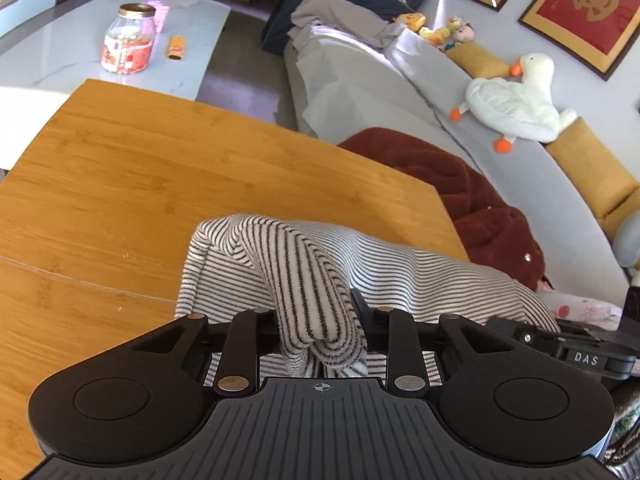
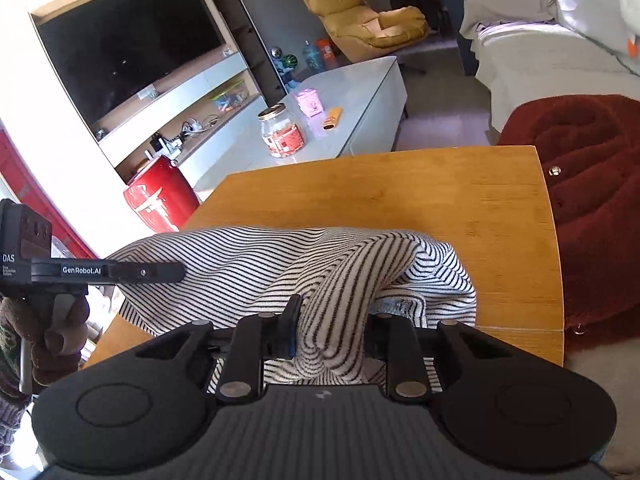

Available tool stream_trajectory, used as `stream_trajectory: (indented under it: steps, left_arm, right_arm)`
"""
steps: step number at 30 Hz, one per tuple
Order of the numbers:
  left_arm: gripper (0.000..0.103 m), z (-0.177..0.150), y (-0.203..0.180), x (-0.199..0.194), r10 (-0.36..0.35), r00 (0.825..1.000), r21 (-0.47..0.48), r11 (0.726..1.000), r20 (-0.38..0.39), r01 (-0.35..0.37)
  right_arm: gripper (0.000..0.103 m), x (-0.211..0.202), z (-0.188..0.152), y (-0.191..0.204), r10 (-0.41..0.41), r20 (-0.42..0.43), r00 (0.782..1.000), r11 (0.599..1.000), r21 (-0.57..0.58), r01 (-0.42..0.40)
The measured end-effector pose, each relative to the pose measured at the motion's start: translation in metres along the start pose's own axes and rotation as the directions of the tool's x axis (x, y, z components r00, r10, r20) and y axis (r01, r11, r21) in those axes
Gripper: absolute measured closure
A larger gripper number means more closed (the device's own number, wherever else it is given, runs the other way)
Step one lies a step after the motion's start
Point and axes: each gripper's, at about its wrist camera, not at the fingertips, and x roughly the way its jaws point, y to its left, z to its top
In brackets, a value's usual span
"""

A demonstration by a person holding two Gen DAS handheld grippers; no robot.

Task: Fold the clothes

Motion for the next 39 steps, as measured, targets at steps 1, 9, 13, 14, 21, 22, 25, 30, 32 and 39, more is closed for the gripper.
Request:
stream_trajectory:
  steps: [1,9,13,14,21,22,25,30,32,39]
  left_arm:
    - [0.074,-0.006,-0.003,-0.009,-0.006,1.0,0.013,1.0,0.002,0.006]
    - [0.06,-0.056,0.009,0.001,0.079,0.985,0.056,0.996,-0.154,-0.071]
    - [0.033,-0.054,0.013,-0.009,0.115,0.986,0.068,0.992,-0.122,-0.107]
    - [0.024,-0.05,0.011,-0.016,0.127,0.988,0.08,0.99,-0.093,-0.119]
    - [0.007,-0.036,-0.008,-0.043,0.036,0.999,0.052,0.998,-0.007,-0.035]
    - [0.007,-0.036,-0.01,-0.04,0.009,1.0,0.042,0.999,-0.02,-0.008]
    - [0.006,-0.047,-0.019,-0.014,-0.075,0.992,-0.001,0.997,-0.104,0.075]
    - [0.0,-0.056,-0.018,0.025,-0.077,0.984,0.005,0.997,-0.159,0.078]
    - [0.0,-0.052,-0.018,0.033,-0.076,0.986,0.012,0.997,-0.151,0.078]
    - [0.0,-0.017,0.003,0.057,-0.112,0.989,-0.042,0.993,-0.098,0.109]
  right_arm:
    - [0.08,-0.005,-0.004,0.0,0.008,-0.01,1.0,1.0,0.006,-0.008]
    - [0.068,0.02,-0.05,-0.001,-0.101,-0.192,0.976,0.995,-0.015,0.1]
    - [0.013,-0.005,-0.021,0.015,-0.192,-0.032,0.981,0.974,-0.129,0.187]
    - [0.011,-0.009,-0.012,0.018,-0.212,0.009,0.977,0.965,-0.157,0.21]
    - [0.0,0.034,0.022,0.014,-0.367,0.054,0.929,0.886,-0.285,0.366]
    - [0.0,0.049,0.019,0.01,-0.397,0.021,0.918,0.872,-0.303,0.384]
    - [0.0,0.087,-0.002,0.0,-0.483,-0.081,0.872,0.824,-0.378,0.421]
    - [0.0,0.084,-0.018,0.02,-0.504,0.033,0.863,0.725,-0.526,0.444]
    - [0.0,0.085,-0.023,0.027,-0.51,0.075,0.857,0.685,-0.567,0.458]
    - [0.0,0.073,-0.009,0.031,-0.382,0.026,0.924,0.81,-0.472,0.348]
